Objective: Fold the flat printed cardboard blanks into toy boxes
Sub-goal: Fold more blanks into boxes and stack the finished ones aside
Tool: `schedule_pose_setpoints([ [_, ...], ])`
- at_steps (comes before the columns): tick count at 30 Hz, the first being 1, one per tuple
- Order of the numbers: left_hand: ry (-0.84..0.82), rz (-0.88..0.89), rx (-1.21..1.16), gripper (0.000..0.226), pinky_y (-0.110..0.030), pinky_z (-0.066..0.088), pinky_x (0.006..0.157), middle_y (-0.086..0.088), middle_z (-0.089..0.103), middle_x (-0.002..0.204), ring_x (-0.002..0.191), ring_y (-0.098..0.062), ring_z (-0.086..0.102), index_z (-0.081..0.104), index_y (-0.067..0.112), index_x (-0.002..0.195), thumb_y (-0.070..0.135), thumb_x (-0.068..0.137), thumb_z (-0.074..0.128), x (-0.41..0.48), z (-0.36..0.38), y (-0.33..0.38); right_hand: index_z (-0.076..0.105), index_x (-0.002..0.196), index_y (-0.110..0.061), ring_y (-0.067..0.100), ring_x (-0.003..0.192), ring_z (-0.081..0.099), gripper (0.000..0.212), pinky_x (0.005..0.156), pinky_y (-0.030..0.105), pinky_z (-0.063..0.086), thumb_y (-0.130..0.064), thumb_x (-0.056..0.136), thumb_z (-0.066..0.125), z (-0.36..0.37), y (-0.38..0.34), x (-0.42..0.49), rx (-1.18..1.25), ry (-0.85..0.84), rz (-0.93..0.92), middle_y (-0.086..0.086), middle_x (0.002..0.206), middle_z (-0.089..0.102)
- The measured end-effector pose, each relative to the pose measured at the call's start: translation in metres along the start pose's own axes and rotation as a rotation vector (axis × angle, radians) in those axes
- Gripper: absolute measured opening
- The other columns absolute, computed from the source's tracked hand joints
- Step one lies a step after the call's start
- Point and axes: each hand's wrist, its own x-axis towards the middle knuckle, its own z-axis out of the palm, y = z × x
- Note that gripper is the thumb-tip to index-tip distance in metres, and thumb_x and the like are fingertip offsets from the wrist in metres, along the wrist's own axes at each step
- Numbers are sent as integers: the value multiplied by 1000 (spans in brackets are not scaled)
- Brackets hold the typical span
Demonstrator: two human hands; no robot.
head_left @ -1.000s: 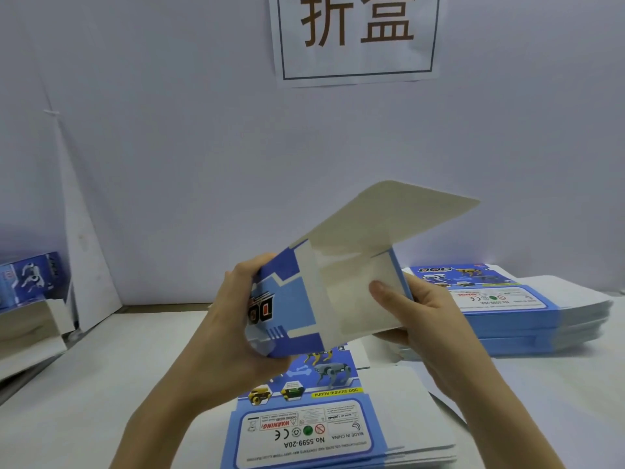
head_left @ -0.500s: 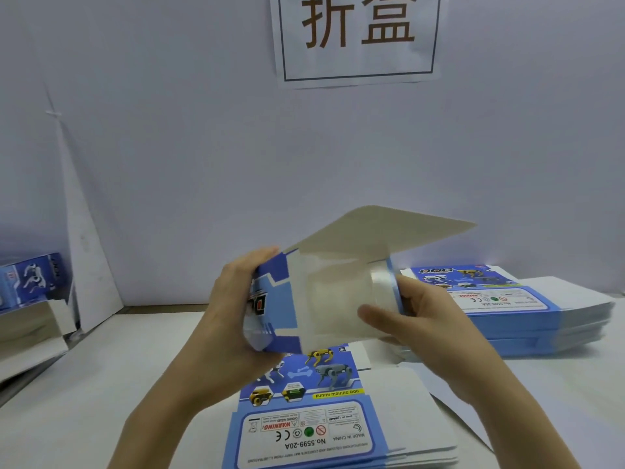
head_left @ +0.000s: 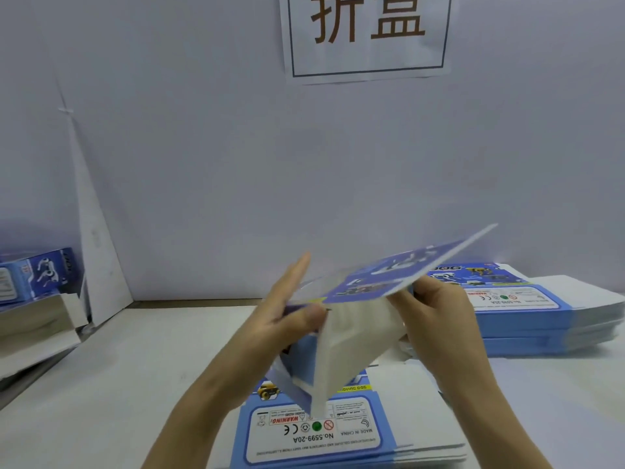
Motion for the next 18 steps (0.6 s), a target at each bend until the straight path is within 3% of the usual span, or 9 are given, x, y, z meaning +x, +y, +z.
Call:
schedule_pose_setpoints([
  [2,-62,-76,43,91,-33,41,107,23,32,150,130,-6,46,28,75,125,68,46,73,-6,5,-6,56,71,10,16,59,37,34,55,33,39,-18,91,56,-3,-2,0,-55,16,-5,21,60,50],
  [4,-127,-47,86,104,-44,42,108,14,23,156,135,-18,41,19,77,128,78,40,74,-9,8,-6,43,58,-2,9,48,30,44,46,22,28,-25,94,52,-8,-5,2,-141,14,-4,-2,45,37],
  [6,-152,-39,111,115,-41,44,106,25,10,157,138,-12,37,13,77,129,85,32,73,-10,11,-3,40,57,-8,11,46,30,43,44,22,25,-25,96,49,-12,-6,3,-218,13,-12,-4,46,38],
  [8,-127,-70,144,118,-29,50,98,33,7,154,133,-2,41,9,78,128,85,28,72,-12,14,2,48,60,-3,13,50,32,39,50,27,29,-18,96,48,-12,-7,3,-256,17,-26,8,55,50],
  [10,-90,-70,110,114,-25,54,88,23,25,153,123,-4,53,11,75,129,74,35,76,-13,17,5,42,56,-6,15,49,30,41,49,28,27,-17,95,49,-12,-7,3,-276,30,-43,6,51,44],
  [13,-21,-15,-15,117,-14,53,68,44,47,123,102,10,61,17,59,140,62,40,77,-10,15,7,35,55,-8,18,49,31,44,47,31,28,-17,95,50,-15,-5,6,-302,42,-62,1,48,33],
  [14,7,8,-42,119,-13,52,68,41,53,119,100,9,62,22,52,143,65,39,78,-7,14,6,40,56,-5,18,49,35,42,46,32,33,-15,95,51,-16,-3,7,-297,36,-65,3,50,37],
  [16,85,32,-96,109,-23,46,79,9,63,123,103,-8,61,41,41,140,72,41,75,-2,12,6,54,62,-3,12,47,49,34,42,25,47,-13,95,52,-15,-1,8,-246,-18,-52,2,53,49],
  [18,160,62,-145,69,-35,40,83,-6,65,113,99,-20,56,58,40,123,68,60,64,-3,10,10,57,63,-11,5,50,57,33,46,22,54,-12,96,53,-11,-1,5,-238,-85,-55,-9,49,53],
])
